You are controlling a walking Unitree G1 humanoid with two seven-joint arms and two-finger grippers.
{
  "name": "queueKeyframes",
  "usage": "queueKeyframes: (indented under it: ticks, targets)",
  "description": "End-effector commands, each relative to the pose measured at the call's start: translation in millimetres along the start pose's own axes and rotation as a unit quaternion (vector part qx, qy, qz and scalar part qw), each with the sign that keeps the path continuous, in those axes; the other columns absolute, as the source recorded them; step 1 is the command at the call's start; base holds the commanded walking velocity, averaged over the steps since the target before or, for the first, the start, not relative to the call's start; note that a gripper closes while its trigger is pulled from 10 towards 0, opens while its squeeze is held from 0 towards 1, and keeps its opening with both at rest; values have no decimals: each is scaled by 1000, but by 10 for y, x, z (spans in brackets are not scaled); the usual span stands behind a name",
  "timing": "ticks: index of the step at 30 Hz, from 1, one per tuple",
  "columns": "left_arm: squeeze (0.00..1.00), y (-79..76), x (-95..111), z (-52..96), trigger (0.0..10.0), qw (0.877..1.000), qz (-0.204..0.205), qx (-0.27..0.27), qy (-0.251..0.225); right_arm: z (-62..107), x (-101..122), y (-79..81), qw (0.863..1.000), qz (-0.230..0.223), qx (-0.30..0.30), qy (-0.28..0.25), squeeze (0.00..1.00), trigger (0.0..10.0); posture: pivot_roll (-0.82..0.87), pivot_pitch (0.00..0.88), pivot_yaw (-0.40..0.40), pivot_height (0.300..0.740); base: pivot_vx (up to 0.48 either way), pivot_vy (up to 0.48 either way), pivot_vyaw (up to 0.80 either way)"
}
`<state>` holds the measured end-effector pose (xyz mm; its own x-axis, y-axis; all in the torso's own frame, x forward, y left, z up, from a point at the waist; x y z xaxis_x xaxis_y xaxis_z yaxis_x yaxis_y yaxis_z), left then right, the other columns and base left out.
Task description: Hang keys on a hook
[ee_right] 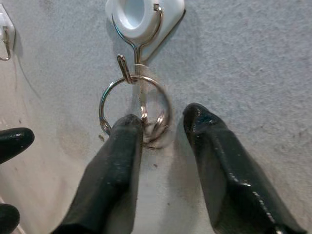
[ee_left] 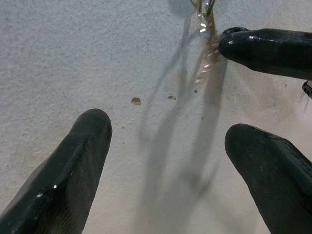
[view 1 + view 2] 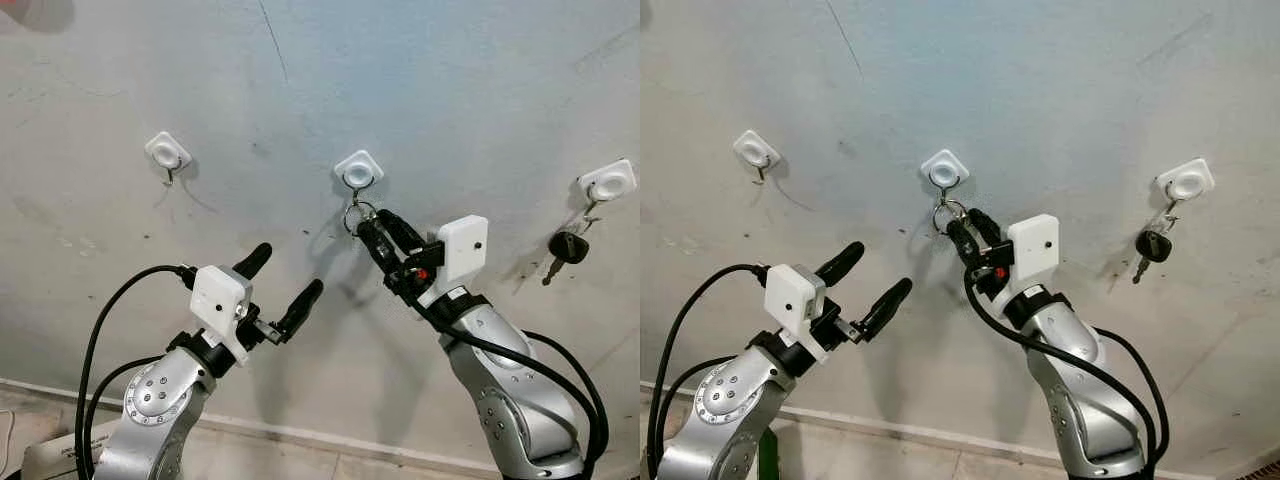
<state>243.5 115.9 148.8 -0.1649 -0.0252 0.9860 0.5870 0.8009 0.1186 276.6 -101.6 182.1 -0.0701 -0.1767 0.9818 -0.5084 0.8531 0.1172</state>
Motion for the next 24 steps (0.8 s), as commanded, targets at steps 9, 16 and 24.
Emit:
queueKeyframes:
  ticks: [9, 16, 24]
  targets:
    - [0, 81, -89, 77, 10000, 999, -10, 37, 29, 28, -72, -140, 999, 8, -39, 17, 1000, 10000, 65, 0, 49, 740, 0, 0, 0]
    - [0, 158, -113, 175, 10000, 996, -28, 76, 45, 87, -50, -239, 997, 36, -72, 10, 1000, 10000, 67, 0, 51, 740, 0, 0, 0]
    - [0, 208, -151, 352, 10000, 988, -39, 138, 66, 339, -68, -369, 992, 43, -118, 20, 1000, 10000, 56, 0, 48, 740, 0, 0, 0]
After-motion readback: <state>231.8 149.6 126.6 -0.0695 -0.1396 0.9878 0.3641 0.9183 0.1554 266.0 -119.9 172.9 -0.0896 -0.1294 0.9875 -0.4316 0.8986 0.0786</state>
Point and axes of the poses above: a point about 5 cm out from each wrist's last joint towards the gripper, its own z axis pointing back from the gripper into the wrist, its own x axis along the axis of the wrist's last joint, y = z × x, the point moved 1 cm from there along -z, pointing out of the wrist towards the gripper, and after that the axes turned 4 degrees about -z, right-handed, at the moved point
